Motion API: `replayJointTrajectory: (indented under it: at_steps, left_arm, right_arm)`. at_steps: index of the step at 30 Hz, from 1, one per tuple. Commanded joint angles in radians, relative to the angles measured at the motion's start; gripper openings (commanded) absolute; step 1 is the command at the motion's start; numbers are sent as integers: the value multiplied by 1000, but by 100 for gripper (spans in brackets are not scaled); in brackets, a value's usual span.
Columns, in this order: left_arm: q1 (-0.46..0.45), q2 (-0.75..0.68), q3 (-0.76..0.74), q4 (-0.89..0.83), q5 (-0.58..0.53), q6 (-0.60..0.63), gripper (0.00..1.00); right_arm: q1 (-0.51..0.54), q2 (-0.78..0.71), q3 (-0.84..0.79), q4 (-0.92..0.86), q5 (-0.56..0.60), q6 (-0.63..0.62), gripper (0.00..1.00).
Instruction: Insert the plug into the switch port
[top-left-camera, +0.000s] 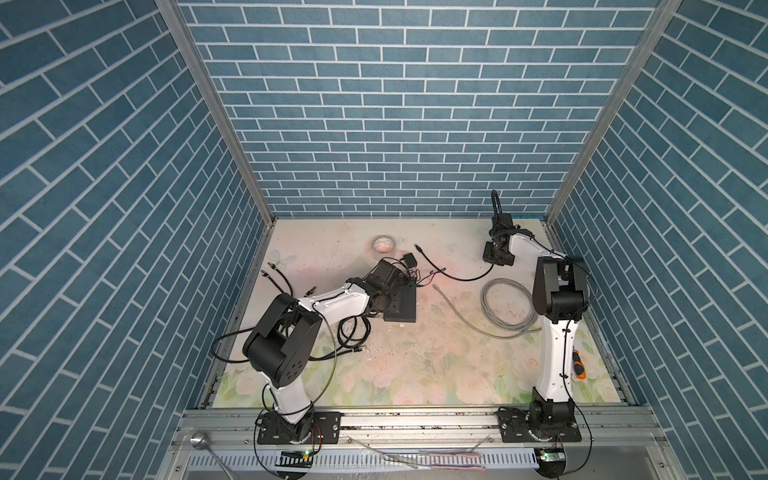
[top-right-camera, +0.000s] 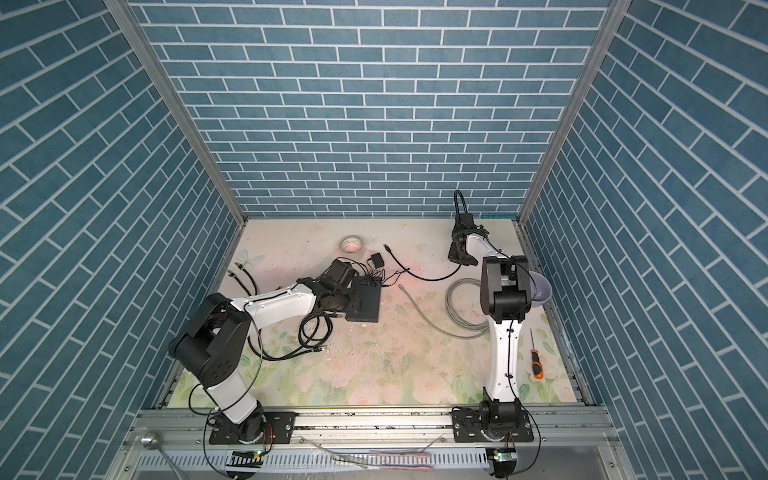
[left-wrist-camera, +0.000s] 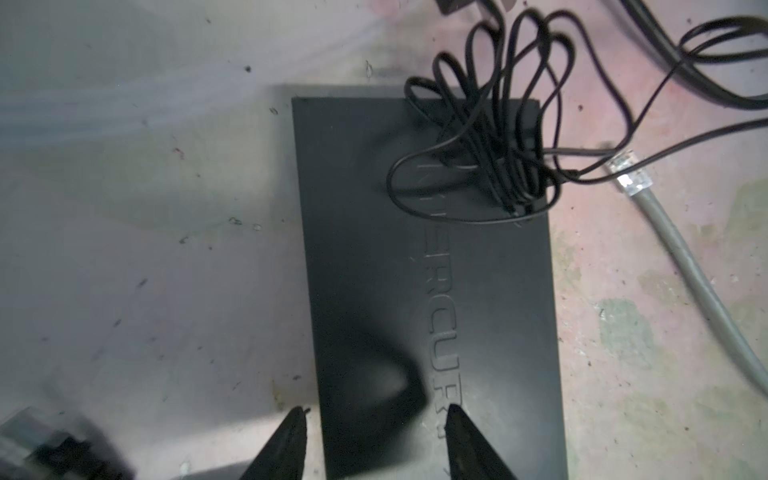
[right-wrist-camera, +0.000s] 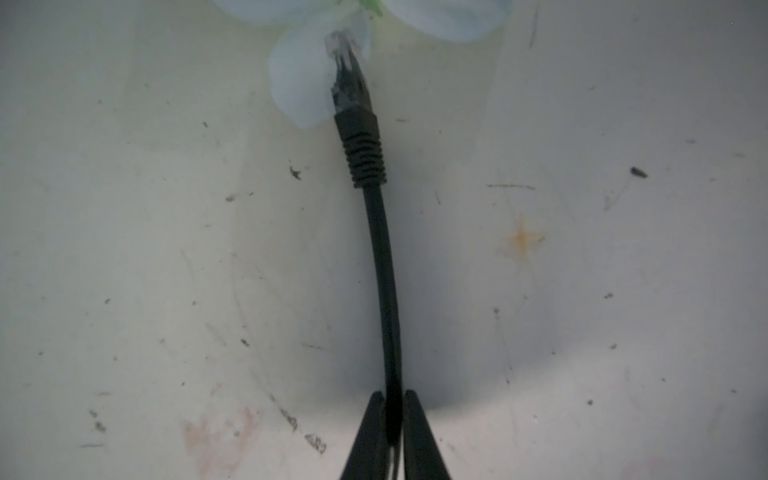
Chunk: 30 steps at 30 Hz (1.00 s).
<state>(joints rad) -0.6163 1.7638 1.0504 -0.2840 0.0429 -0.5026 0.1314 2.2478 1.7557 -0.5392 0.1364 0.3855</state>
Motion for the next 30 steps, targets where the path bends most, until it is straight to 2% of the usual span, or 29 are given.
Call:
replayJointTrajectory:
  at_steps: [1, 6, 9, 11, 13, 15, 23, 30]
  left_arm:
    - [0, 29, 12, 20, 70, -19, 55]
    - [-20, 34, 8, 61, 128, -76, 55]
    - [-34, 28, 0, 100, 158, -118, 55]
    - [-39, 21, -3, 124, 176, -140, 55]
    - [-42, 13, 0, 139, 186, -151, 55]
    - [-49, 6, 6, 144, 198, -155, 55]
    - [-83, 3, -17, 219, 253, -146, 55]
    - [-76, -70, -2, 137, 201, -66, 55]
  right_arm:
    - [-3, -152, -23, 27, 29, -57, 10]
    - [-3, -275, -57, 77, -6, -81, 8]
    - [-4, -322, -71, 77, -23, -86, 11]
    - [-3, -319, -70, 44, -12, -85, 21]
    - [-4, -288, -74, 29, 15, -87, 38]
    - [-6, -242, -66, 17, 48, -98, 44]
    - [-26, -70, 41, -11, 18, -103, 43]
    - [-35, 61, 136, -60, -5, -100, 40]
